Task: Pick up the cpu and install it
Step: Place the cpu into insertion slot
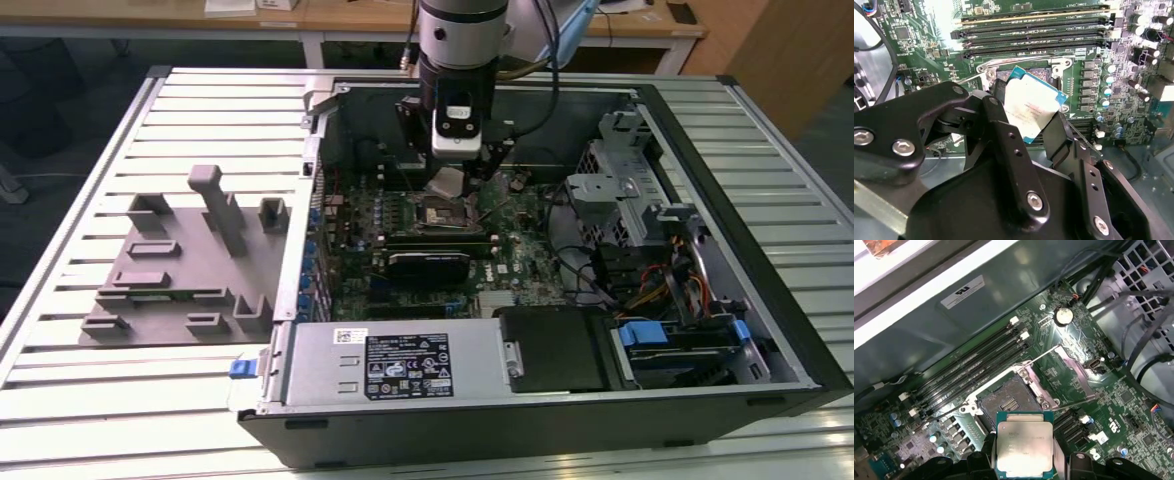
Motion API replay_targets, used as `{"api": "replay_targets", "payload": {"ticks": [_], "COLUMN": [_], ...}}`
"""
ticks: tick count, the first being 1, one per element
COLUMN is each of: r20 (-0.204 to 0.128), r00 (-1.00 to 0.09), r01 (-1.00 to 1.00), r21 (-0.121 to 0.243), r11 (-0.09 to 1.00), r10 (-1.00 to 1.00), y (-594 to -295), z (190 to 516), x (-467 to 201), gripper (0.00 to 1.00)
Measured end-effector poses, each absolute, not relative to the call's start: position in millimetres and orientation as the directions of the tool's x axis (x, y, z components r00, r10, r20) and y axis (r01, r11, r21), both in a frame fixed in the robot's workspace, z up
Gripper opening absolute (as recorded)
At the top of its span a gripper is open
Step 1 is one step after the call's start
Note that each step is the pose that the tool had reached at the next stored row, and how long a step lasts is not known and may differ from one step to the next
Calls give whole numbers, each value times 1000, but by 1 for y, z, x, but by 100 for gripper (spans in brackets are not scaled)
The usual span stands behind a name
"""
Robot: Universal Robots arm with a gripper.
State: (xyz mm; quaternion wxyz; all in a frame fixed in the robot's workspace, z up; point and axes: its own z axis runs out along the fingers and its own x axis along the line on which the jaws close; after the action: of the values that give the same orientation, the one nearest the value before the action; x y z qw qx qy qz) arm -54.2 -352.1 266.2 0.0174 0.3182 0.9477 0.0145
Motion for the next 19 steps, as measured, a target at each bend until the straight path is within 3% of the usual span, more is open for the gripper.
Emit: {"api": "replay_targets", "payload": {"ticks": [19], "r20": [-24], "r00": [-656], "r01": [754], "r21": [39], "r11": [656], "r10": [755], "y": [-352], "z": [266], "x": [-54], "gripper": [54]}}
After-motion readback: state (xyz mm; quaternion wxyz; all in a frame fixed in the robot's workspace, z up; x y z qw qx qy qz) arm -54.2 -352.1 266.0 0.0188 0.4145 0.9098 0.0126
